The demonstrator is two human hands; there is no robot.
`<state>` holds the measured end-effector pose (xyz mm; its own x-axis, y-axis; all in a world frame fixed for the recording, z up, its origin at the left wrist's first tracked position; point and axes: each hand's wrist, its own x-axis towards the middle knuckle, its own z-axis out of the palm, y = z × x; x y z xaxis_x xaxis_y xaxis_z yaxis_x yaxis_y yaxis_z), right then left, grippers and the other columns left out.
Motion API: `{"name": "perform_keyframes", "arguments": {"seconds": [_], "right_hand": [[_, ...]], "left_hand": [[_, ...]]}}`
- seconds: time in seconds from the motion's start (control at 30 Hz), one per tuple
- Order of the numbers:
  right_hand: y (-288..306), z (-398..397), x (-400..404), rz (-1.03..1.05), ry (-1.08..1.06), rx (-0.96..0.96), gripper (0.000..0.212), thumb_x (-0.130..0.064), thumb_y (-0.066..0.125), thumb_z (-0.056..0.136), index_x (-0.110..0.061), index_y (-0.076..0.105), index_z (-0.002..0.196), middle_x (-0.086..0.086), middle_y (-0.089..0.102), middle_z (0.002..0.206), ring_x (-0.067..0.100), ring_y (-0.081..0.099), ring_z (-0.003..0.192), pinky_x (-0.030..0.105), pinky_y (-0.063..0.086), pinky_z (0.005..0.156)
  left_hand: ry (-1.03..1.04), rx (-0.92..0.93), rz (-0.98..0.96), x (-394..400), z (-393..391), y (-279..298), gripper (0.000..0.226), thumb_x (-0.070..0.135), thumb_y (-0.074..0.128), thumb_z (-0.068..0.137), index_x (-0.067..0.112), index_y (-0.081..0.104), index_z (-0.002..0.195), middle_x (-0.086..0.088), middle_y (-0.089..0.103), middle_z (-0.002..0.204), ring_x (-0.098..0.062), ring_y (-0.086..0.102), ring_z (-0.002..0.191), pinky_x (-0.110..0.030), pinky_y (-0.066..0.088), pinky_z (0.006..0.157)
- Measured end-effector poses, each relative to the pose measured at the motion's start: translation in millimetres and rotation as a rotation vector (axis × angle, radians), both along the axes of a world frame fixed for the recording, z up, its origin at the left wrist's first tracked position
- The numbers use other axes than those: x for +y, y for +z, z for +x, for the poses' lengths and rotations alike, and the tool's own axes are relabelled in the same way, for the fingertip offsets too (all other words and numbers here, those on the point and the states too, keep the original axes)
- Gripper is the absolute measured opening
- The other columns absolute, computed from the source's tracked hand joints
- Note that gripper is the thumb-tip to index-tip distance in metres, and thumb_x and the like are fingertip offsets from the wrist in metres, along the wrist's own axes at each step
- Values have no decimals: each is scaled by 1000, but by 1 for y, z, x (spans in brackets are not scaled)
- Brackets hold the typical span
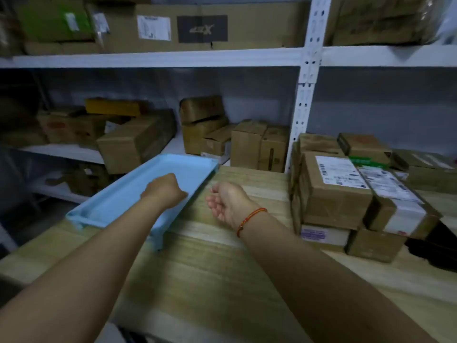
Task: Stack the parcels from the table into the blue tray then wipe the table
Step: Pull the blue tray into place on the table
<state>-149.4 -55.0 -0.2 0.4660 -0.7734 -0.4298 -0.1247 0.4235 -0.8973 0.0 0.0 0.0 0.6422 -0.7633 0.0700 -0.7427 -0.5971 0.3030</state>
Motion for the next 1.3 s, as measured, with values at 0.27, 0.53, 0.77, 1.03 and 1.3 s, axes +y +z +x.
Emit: {"name": "perform_keyframes", "arguments": {"seconds": [0.27,0.53,0.77,1.03,1.3], "right_hand": [[-38,48,18,-24,54,84,24,-7,39,97,-15,49,78,5,41,65,14,36,50,13,29,32],[-42,41,20,-20,43,66,26,-15,30,102,-22,55,108,2,40,67,12,34,52,17,33,37],[-50,28,9,-160,90,127,36,-9,40,98,2,57,128,6,53,82,17,49,69,28,44,60],[-43,-33,-20,-300,-45,398,34,-7,42,100,8,55,127,24,58,132,38,55,123,34,46,88],[-37,-90,-13,-611,-70,764,28,-15,48,94,-4,62,115,16,63,123,34,60,110,30,44,77]], "left_hand": [[-82,-32,172,10,5,-31,33,33,67,86,8,60,106,-12,62,114,-29,58,105,-31,42,80],[-113,30,105,10,6,-44,20,17,61,85,1,66,95,-18,66,103,-32,60,95,-35,46,79],[-201,49,78,-8,-53,-43,29,17,62,82,4,67,107,-17,68,111,-32,64,104,-31,47,83],[-338,52,95,-37,-119,-45,24,17,58,89,3,65,107,-16,66,117,-30,62,107,-30,43,79],[-299,51,-64,-47,-90,-32,29,15,54,91,10,64,117,-15,59,128,-33,54,117,-37,45,98]]}}
